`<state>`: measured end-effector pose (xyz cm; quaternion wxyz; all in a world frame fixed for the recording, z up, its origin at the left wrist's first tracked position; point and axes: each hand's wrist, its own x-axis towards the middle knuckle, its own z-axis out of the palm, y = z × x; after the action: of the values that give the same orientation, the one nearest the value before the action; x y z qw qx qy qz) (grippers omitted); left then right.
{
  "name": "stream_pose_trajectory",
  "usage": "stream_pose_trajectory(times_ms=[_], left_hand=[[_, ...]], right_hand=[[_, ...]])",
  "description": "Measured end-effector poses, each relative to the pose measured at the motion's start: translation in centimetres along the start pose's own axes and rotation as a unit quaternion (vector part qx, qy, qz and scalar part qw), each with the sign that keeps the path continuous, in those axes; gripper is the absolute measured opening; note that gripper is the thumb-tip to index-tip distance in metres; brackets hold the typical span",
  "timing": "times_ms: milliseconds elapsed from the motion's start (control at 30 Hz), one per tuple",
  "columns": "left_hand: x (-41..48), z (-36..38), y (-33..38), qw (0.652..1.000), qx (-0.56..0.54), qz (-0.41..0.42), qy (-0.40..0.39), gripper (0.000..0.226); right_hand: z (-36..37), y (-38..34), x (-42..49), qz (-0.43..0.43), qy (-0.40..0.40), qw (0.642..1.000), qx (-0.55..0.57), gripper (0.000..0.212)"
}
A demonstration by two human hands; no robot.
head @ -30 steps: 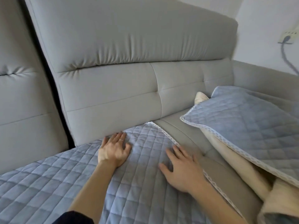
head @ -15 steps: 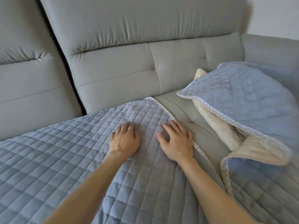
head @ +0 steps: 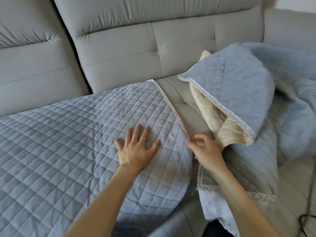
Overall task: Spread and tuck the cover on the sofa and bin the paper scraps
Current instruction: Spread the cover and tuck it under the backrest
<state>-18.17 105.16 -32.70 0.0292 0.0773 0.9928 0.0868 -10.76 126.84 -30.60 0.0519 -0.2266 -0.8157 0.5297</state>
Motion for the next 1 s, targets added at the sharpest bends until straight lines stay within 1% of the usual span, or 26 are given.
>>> stream_pose_trajectory(times_ms=[67,100,133,200,233,267,300,333,367,400,433,467,500,533,600,700,733,767,800,833,867,900,933,967,1000], left_hand=[[-1.1,0.5,1.0,1.0,0.012,-0.01,-0.009,0.078],[-1.3,0.6,1.4,1.0,0.021,-0.014,-0.013,0.077],[-1.3,0.5,1.5,0.999,0.03,-0.018,-0.017,0.076],[-1.3,-0.1,1.9,0.998,0.045,-0.028,-0.032,0.075],[-1.3,-0.2,1.9,0.997,0.05,-0.035,-0.039,0.075],[-1.8,-0.3,2.2,0.997,0.057,-0.038,-0.047,0.074],[-2.4,-0.2,2.5,0.996,0.061,-0.04,-0.056,0.073],[-3.3,0.1,2.9,0.995,0.064,-0.042,-0.067,0.072],[-4.0,0.3,3.3,0.994,0.063,-0.042,-0.08,0.071],[-4.1,0.3,3.7,0.994,0.055,-0.037,-0.092,0.07],[-3.7,-0.1,4.1,0.994,0.036,-0.028,-0.098,0.07],[-2.8,-0.7,4.7,0.995,0.018,-0.013,-0.098,0.071],[-1.7,-1.7,5.4,0.995,0.006,0.004,-0.098,0.072],[-0.8,-2.5,5.6,0.995,0.0,0.016,-0.101,0.073],[0.0,-3.1,5.8,0.994,-0.009,0.023,-0.107,0.073],[-1.6,-2.2,3.5,0.994,-0.001,-0.004,-0.113,0.073],[-2.0,-2.1,2.7,0.994,0.0,-0.014,-0.109,0.074],[-2.1,-2.2,2.0,0.994,0.001,-0.02,-0.104,0.075],[-2.0,-2.4,1.5,0.995,0.003,-0.024,-0.098,0.075],[-1.9,-2.5,1.3,0.995,0.005,-0.027,-0.095,0.076],[-1.9,-2.5,1.3,0.995,0.005,-0.027,-0.098,0.077],[-1.9,-2.3,1.4,0.995,0.007,-0.026,-0.101,0.077],[-2.0,-2.0,1.5,0.994,0.008,-0.025,-0.102,0.078],[-2.1,-1.8,1.6,0.994,0.009,-0.024,-0.103,0.078],[-2.1,-1.6,1.7,0.994,0.011,-0.024,-0.103,0.079]], right_hand=[[-1.9,0.1,-1.2,0.048,-0.111,0.993,0.005,0.018],[-2.5,-0.2,-1.7,0.068,-0.173,0.982,0.016,0.012],[-2.8,-0.1,-2.1,0.079,-0.224,0.97,0.043,0.014],[-3.4,0.5,-3.2,0.051,-0.307,0.943,0.115,0.027],[-3.1,1.1,-3.6,0.039,-0.344,0.924,0.163,0.038],[-3.1,1.7,-4.3,0.047,-0.378,0.896,0.229,0.049],[-2.9,2.3,-5.2,0.077,-0.405,0.861,0.298,0.055],[-2.8,2.9,-6.2,0.103,-0.422,0.834,0.34,0.056],[-2.5,3.3,-7.0,0.124,-0.425,0.829,0.342,0.055],[-2.5,3.6,-7.4,0.133,-0.417,0.842,0.316,0.054],[-2.9,3.5,-7.4,0.122,-0.403,0.865,0.273,0.054],[-3.3,3.2,-6.9,0.095,-0.389,0.888,0.227,0.053],[-3.9,2.6,-6.1,0.063,-0.38,0.903,0.188,0.051],[-4.4,1.8,-5.6,0.041,-0.379,0.911,0.158,0.049],[-5.0,0.8,-5.0,0.014,-0.392,0.915,0.094,0.042],[-3.6,0.3,-6.3,-0.059,-0.425,0.903,-0.02,0.017],[-2.9,0.2,-6.9,-0.079,-0.401,0.912,-0.024,0.016],[-2.4,0.2,-7.4,-0.096,-0.347,0.933,0.0,0.031],[-2.1,0.3,-7.6,-0.104,-0.274,0.955,0.051,0.044],[-2.2,0.5,-7.6,-0.11,-0.21,0.965,0.111,0.049],[-2.6,0.9,-7.5,-0.109,-0.184,0.962,0.168,0.049],[-3.2,0.8,-7.5,-0.105,-0.199,0.951,0.212,0.041],[-3.8,0.8,-7.6,-0.098,-0.244,0.941,0.215,0.027],[-4.5,0.9,-7.6,-0.089,-0.302,0.935,0.165,0.015],[-5.1,1.2,-7.2,-0.087,-0.347,0.931,0.069,0.023]])
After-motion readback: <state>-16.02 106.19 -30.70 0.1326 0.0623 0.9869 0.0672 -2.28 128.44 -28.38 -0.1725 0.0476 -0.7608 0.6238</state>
